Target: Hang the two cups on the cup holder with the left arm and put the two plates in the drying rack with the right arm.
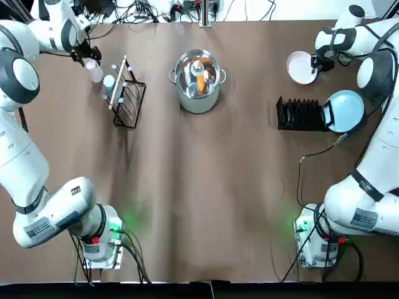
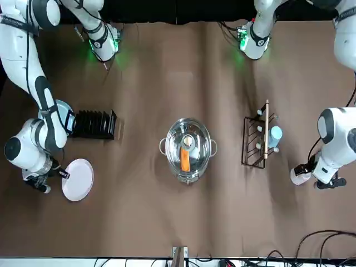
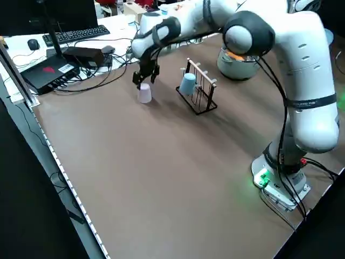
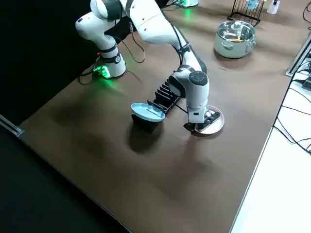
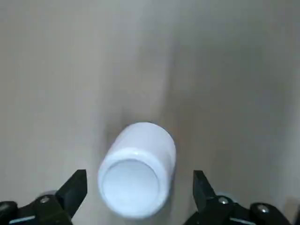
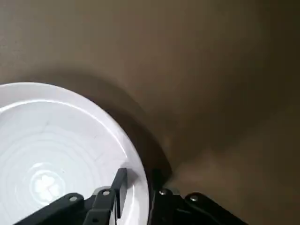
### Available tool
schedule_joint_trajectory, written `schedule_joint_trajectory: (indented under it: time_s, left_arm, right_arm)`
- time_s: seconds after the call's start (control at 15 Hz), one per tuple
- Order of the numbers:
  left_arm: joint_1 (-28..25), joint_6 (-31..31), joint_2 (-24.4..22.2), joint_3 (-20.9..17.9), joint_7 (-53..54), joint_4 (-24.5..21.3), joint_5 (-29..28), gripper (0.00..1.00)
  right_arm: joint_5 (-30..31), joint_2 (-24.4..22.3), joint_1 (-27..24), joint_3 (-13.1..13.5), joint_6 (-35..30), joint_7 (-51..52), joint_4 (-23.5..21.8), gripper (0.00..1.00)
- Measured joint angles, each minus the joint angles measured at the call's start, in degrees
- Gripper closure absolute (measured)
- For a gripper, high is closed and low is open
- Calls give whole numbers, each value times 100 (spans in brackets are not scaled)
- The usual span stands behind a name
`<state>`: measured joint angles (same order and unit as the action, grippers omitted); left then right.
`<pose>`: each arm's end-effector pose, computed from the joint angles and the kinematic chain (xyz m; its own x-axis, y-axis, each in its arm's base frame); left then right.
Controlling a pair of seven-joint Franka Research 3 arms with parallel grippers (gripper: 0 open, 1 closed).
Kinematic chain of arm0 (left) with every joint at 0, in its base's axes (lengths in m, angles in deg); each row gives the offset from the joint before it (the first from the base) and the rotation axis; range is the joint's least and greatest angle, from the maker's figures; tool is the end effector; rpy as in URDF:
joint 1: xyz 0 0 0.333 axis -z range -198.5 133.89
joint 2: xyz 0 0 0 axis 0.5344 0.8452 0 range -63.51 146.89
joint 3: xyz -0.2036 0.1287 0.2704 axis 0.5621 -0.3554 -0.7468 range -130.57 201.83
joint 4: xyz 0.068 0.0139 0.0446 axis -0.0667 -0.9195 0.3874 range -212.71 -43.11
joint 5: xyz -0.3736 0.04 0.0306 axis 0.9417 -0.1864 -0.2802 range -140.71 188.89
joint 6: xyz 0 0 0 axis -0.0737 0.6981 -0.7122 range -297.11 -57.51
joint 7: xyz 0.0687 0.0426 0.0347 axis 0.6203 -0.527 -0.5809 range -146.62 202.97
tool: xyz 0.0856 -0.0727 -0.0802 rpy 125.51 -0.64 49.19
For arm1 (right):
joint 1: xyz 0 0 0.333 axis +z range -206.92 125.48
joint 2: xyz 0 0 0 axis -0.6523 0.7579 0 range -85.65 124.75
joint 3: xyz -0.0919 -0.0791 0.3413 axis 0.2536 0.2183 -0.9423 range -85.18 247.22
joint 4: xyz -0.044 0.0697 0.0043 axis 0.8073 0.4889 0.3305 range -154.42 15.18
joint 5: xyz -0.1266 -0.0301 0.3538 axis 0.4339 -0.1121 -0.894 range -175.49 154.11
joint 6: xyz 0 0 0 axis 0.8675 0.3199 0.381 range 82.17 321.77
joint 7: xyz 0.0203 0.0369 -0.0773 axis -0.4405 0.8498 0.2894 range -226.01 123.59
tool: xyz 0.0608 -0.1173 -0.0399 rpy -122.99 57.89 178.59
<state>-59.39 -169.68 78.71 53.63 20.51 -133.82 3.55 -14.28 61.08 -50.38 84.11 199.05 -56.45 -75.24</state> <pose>0.6866 0.1487 0.2581 0.9899 0.1027 0.0977 0.1094 -0.9919 -0.0652 0.6870 -0.1497 0.1960 0.9384 -0.3403 0.0607 -0.3402 -0.9403 -0.0114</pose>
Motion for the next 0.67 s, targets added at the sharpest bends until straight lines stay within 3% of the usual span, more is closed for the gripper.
schedule_joint_trajectory:
  time_s: [0.13,0.4,0.47,0.6,0.67]
  left_arm:
    - [-65,-183,183,-32,0,5,-124,0]
    - [-99,-205,232,-38,11,8,-168,1]
    - [-97,-205,233,-38,10,9,-172,12]
    - [-85,-207,230,-34,-23,32,-172,30]
    - [-71,-207,232,-34,-36,39,-172,31]
  right_arm:
    - [-4,0,0,-1,0,-1,1,73]
    - [-13,-26,-7,-1,-39,-1,13,89]
    - [-16,-61,-7,-4,-86,1,18,95]
    - [-16,-65,-7,-4,-106,17,30,96]
    - [-12,-76,-1,-5,-154,26,49,96]
